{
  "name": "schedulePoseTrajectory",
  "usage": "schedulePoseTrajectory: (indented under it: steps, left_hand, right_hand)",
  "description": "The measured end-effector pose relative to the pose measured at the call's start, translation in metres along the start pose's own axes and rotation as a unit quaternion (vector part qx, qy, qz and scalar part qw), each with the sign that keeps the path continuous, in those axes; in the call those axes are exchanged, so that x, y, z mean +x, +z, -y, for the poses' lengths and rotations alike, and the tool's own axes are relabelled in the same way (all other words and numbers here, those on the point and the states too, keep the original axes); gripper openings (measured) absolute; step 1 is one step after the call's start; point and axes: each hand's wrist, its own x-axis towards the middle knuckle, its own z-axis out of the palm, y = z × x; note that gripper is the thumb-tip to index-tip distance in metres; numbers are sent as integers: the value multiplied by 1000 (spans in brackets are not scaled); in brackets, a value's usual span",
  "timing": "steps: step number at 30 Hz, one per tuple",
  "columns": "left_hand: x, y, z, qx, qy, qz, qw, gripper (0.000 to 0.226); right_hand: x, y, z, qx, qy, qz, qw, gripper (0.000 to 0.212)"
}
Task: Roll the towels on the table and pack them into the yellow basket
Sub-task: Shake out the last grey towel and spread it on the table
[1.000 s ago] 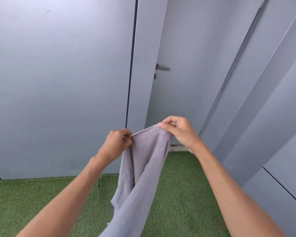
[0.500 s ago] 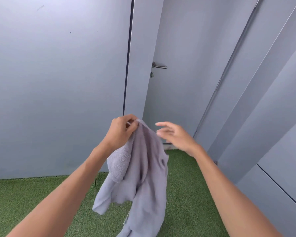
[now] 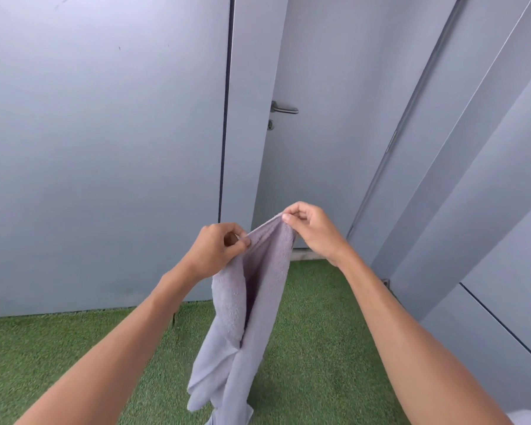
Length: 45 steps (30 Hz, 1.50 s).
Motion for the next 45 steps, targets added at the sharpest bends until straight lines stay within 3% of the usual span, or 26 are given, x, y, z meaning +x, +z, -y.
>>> schedulePoseTrajectory:
  steps: [5, 9, 12, 15, 17, 21, 24, 29, 33, 35, 37, 39, 41, 43, 45]
  left_hand:
    - [-14, -12, 20, -15, -43, 2, 999, 22]
    - [-14, -14, 13, -4, -56, 8, 998, 25]
    - [-2, -7, -9, -76, -75, -47, 993, 25]
    - [10, 3, -29, -153, -113, -70, 979, 22]
    - [14, 11, -30, -158, -140, -70, 975, 24]
    - [22, 9, -29, -272, -208, -127, 931, 25]
    - [27, -1, -42, -353, -209, -157, 898, 21]
    - [24, -8, -52, -384, -196, -177, 885, 29]
    - [15, -37, -25, -321, -216, -211, 897, 27]
    - [4, -46, -9, -249, -250, -126, 927, 22]
    - [-5, -45, -3, -90, -256, -14, 962, 14]
    - [-7, -43, -5, 43, -197, 45, 978, 27]
    - [-5, -42, -14, 15, -131, 85, 988, 44]
    - [-2, -35, -22, 8, -76, 97, 992, 37]
    - [2, -29, -25, 50, -42, 57, 996, 18]
  right_hand:
    - [5, -30, -25, -31, 54, -185, 981, 14]
    - [4, -27, -41, -59, 92, -228, 967, 7]
    - [-9, 1, -37, -47, 88, -180, 979, 8]
    - [-32, 35, -13, 3, 72, -21, 997, 21]
    - [-44, 49, -2, 50, 57, 26, 997, 26]
    - [-54, 51, 2, 138, 63, 23, 988, 32]
    - [-60, 60, -5, 121, 76, 27, 989, 41]
    - [-54, 83, -7, 97, 45, -47, 993, 36]
    - [-45, 60, -2, 76, 30, -27, 996, 19]
    - [-36, 45, 0, 26, 11, 4, 1000, 17]
    - [-25, 35, 5, -22, -7, 35, 999, 18]
    - [-12, 30, 12, -67, -29, 65, 995, 22]
    - [-3, 26, 21, -103, -52, 86, 990, 21]
    - [3, 25, 28, -124, -64, 100, 985, 18]
    - [6, 24, 30, -137, -74, 106, 982, 18]
